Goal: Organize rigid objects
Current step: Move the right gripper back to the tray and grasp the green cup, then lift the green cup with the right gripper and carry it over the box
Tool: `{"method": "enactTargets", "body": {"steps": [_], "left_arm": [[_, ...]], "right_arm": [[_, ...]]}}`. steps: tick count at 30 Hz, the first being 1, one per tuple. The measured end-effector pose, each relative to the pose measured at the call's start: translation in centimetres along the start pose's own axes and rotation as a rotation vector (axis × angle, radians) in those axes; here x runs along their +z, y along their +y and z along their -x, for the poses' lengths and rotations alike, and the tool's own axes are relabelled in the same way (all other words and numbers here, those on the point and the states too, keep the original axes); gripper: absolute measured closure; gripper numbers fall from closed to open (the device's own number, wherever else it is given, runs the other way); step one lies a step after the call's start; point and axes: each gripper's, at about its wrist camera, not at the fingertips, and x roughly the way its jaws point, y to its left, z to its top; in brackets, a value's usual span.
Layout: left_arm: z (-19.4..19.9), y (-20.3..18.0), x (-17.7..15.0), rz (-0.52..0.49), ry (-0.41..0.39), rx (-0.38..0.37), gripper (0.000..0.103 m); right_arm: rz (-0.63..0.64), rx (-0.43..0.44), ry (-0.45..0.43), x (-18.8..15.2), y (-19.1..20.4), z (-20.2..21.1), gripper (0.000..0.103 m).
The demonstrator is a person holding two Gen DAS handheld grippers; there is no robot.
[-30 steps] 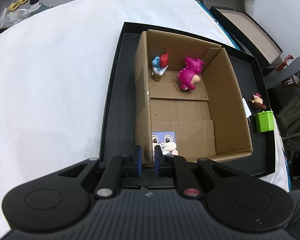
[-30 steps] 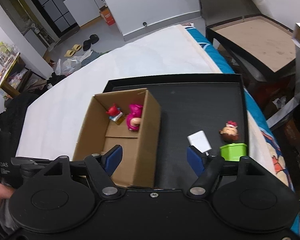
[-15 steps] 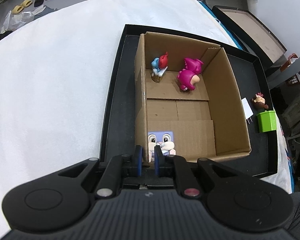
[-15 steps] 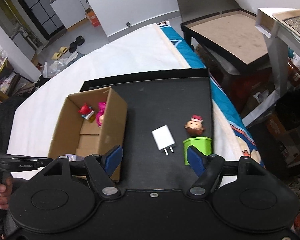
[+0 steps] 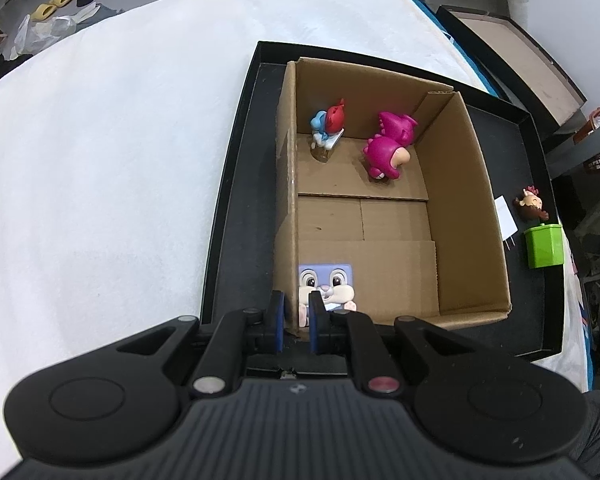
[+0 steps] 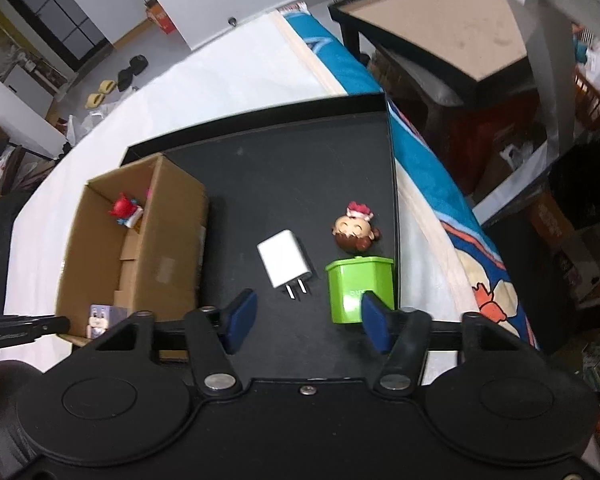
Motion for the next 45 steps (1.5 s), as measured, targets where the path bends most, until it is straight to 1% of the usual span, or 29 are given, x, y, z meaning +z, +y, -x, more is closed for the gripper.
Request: {"method": "enactTargets", "body": {"steps": [1, 3, 7, 19, 23, 28, 30, 32, 33, 36, 45], "left_arm": [[-0.1, 0.0, 0.0, 0.000, 0.001, 0.002, 0.092], [-0.2, 0.0, 0.0, -0.001, 0.003, 0.004, 0.092], [-0.5, 0.1, 0.1, 0.003, 0.010, 0.003, 0.092], [-1.0, 0.4, 0.3, 0.016, 0.017, -0.008, 0.092], [-1.1, 0.5, 0.4, 0.016, 0.021, -0.009, 0.092], [-1.3, 0.6, 0.5, 0.018, 0.025, -0.013, 0.092], [-1.3, 0.7, 0.5, 0.020, 0.026, -0.014, 0.092], [-1.4, 0.7, 0.5, 0.020, 0.026, -0.016, 0.092], [-1.4, 0.7, 0.5, 0.019, 0.025, -0.015, 0.092], [-1.4, 0.7, 0.5, 0.021, 0.025, -0.016, 0.092], [-1.3, 1.0, 0.4, 0.021, 0.021, -0.026, 0.092]], "right_arm": [[-0.001, -0.005, 0.008, 0.1, -0.2, -0.5, 0.057], [-0.005, -0.012, 0.023, 0.2, -0.7, -1.4, 0.062], [-0.016, -0.028, 0.044, 0.6, -1.6, -2.9, 0.065], [-0.002, -0.075, 0.087, 1.1, -2.0, -6.1, 0.064], [-0.009, -0.062, 0.089, 1.2, -2.2, -6.6, 0.061], [-0.030, -0.048, 0.096, 1.2, -2.7, -7.5, 0.054], [-0.056, -0.023, 0.103, 1.1, -3.1, -8.0, 0.054], [-0.083, 0.005, 0.114, 0.9, -3.4, -8.5, 0.056], [-0.091, 0.001, 0.115, 0.7, -3.5, -8.7, 0.056], [-0.104, 0.001, 0.104, 0.5, -3.4, -8.7, 0.056], [-0.063, -0.026, 0.080, 0.8, -2.2, -7.0, 0.056]]}}
